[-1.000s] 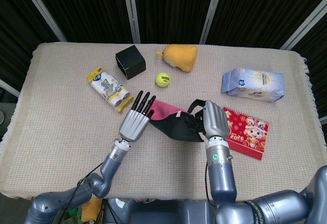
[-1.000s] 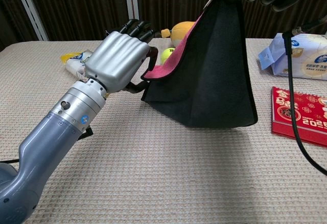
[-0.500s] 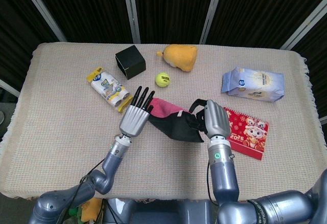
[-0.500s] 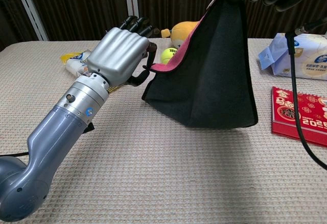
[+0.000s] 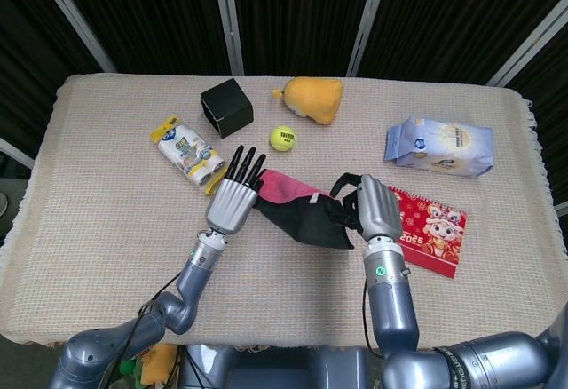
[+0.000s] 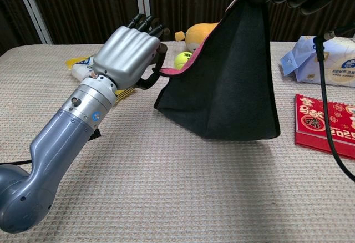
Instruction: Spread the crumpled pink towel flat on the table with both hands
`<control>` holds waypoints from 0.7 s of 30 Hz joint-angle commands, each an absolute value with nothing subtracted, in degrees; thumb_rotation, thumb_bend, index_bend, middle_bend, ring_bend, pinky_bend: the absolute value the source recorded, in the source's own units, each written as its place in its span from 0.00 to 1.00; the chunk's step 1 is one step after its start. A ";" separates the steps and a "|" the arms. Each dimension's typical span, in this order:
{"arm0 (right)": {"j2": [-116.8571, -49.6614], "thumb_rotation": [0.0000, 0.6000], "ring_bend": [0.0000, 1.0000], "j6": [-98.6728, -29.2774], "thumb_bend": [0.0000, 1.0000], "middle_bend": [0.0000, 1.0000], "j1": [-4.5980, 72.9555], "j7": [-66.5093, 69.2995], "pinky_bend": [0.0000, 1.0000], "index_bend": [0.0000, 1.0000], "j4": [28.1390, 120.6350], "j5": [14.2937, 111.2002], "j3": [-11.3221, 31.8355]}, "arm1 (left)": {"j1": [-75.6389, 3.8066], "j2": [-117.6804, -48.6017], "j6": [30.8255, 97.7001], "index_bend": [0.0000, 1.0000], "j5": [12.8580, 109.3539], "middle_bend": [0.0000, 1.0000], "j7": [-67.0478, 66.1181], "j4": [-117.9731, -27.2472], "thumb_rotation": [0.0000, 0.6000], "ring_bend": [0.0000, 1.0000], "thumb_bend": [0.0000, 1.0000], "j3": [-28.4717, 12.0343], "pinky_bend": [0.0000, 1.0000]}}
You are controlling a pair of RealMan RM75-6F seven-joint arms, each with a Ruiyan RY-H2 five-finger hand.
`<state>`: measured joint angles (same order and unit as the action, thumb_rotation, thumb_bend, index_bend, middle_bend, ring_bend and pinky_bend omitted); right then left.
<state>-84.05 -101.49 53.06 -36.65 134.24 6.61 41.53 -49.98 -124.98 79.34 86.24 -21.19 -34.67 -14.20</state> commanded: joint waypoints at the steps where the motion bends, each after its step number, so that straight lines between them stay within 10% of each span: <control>1: -83.81 1.00 1.00 -101.19 0.62 1.00 52.96 -36.50 0.97 0.77 134.22 6.43 41.39 | -49.93 -124.84 79.28 0.62 86.05 0.14 -21.28 -34.76 1.00 0.00 0.42 -14.19 0.00; 21: -79.63 1.00 1.00 -98.01 0.62 1.00 49.54 -33.80 0.97 0.76 134.99 7.03 39.52 | -48.62 -115.34 83.24 0.62 84.77 0.13 -24.49 -51.74 1.00 0.00 0.43 -17.24 0.00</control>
